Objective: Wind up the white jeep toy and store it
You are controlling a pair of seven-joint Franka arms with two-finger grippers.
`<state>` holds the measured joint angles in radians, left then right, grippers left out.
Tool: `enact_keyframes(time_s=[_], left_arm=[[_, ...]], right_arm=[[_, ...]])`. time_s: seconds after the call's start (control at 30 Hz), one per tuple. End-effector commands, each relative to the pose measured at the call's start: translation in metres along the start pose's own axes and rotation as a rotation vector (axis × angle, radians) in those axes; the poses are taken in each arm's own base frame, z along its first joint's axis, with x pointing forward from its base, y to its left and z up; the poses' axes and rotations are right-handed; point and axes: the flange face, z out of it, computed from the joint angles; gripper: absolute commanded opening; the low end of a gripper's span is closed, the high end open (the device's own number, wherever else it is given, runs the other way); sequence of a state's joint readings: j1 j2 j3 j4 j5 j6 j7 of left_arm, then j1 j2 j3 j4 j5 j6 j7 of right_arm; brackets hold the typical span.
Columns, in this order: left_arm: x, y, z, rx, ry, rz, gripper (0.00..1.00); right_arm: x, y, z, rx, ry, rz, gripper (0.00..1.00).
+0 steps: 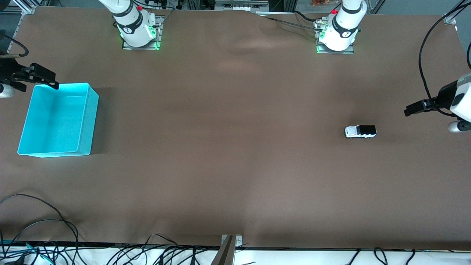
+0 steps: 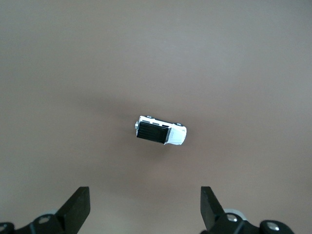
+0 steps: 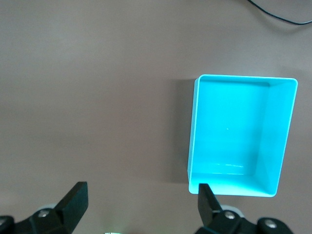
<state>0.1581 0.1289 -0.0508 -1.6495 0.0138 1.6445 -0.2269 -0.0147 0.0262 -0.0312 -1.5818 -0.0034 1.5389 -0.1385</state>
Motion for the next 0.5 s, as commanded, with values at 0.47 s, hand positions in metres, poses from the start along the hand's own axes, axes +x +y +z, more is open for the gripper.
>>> enact_keyframes(time_s=[0.47], left_arm=[[0.02, 0.008, 0.045, 0.034, -0.059, -0.84, 1.0]], right_arm=[[0.001, 0.001, -0.007, -0.007, 0.007, 0.007, 1.0]])
